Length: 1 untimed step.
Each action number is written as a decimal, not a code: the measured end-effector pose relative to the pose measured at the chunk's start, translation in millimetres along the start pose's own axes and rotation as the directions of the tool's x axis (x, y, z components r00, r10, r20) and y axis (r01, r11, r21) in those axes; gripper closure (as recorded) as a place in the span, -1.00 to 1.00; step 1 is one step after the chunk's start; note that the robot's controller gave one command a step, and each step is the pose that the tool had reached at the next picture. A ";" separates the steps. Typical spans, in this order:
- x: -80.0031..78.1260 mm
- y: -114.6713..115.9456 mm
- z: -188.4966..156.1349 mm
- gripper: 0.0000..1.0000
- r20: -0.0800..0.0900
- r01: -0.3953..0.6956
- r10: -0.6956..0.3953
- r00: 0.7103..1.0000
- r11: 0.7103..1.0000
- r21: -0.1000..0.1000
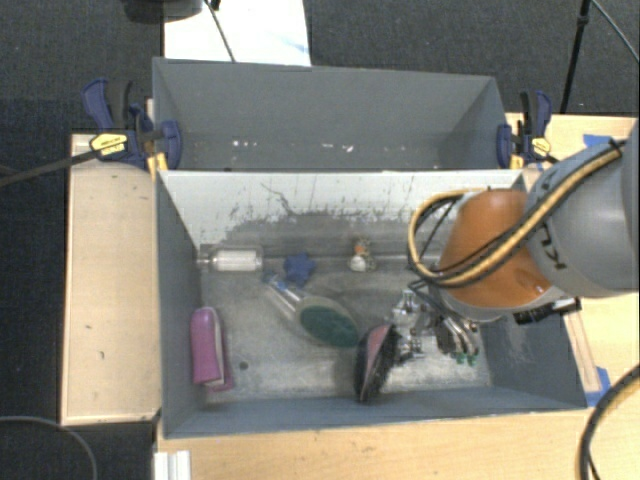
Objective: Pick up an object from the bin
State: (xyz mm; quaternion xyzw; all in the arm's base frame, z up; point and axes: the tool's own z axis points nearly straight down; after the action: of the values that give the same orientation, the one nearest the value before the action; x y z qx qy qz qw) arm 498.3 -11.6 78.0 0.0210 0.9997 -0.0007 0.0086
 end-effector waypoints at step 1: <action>9.9 33.2 -128.5 1.00 -0.008 0.066 -0.066 0.998 0.998 -0.003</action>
Offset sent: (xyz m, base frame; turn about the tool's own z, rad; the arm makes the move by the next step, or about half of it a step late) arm -0.0126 0.0326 0.1242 -0.0598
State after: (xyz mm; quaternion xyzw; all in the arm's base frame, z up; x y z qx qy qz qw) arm 487.6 22.2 206.3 -0.0122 0.9999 0.0006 0.0047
